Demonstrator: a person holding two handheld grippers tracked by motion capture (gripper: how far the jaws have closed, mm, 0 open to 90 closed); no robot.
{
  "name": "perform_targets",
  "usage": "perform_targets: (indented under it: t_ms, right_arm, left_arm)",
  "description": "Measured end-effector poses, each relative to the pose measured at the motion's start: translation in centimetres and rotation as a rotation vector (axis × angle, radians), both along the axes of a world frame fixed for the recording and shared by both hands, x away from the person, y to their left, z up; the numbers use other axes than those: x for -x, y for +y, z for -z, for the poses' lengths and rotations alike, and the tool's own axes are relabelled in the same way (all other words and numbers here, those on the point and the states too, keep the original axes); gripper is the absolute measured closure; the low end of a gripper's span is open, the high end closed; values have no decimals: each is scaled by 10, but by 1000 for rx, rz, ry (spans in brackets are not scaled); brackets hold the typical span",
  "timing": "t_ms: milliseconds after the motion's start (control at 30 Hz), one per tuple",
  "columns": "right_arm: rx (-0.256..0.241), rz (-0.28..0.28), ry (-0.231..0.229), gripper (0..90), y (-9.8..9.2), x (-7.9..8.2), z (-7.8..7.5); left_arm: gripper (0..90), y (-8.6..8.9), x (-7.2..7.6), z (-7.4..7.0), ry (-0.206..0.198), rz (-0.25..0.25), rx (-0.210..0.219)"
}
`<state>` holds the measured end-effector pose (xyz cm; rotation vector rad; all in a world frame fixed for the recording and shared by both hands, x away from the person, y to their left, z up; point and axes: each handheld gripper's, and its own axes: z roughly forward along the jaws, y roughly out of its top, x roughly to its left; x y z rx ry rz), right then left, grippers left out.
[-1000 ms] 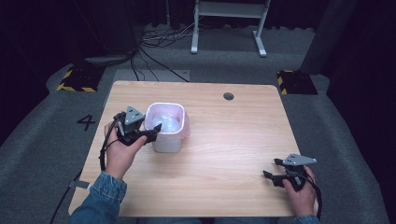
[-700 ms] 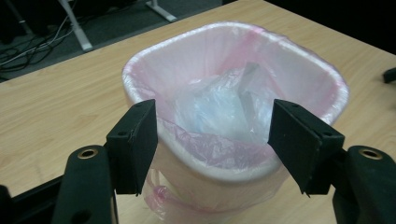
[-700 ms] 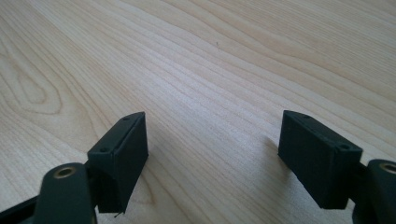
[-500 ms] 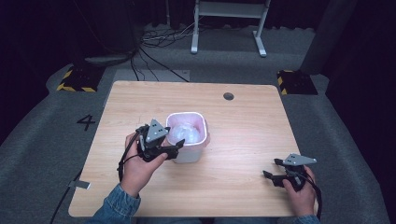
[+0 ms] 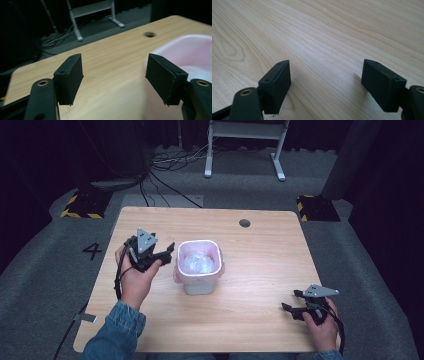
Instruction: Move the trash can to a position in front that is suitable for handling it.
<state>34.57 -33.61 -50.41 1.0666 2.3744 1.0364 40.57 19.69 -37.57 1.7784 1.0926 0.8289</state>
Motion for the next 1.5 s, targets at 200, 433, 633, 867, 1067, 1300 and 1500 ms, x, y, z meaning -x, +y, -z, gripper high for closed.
perform_targets:
  t_ms: [200,433,633,867,1067,1300,1500]
  right_arm:
    - [0,1,0,235,0,0,0]
    - [47,126,42,358,18,-3,-9]
    - [-10,69,-73,298,42,-20,-24]
    - [-81,61,-115,355,99,-55,-39]
    - [-67,-9,-102,361,134,-72,-46]
    - [-80,-58,-97,372,144,-54,-50]
    - [-84,-74,-95,370,134,-28,-55]
  left_arm:
    - [343,-12,-34,34,69,88,1]
    - [402,-39,-34,46,97,167,-2]
    - [396,-52,-30,47,94,197,8]
    - [369,-60,-41,65,130,190,-1]
    - [425,-67,-38,69,145,241,1]
    - [467,-80,-19,71,192,324,22]
    - [453,-94,4,73,203,382,28]
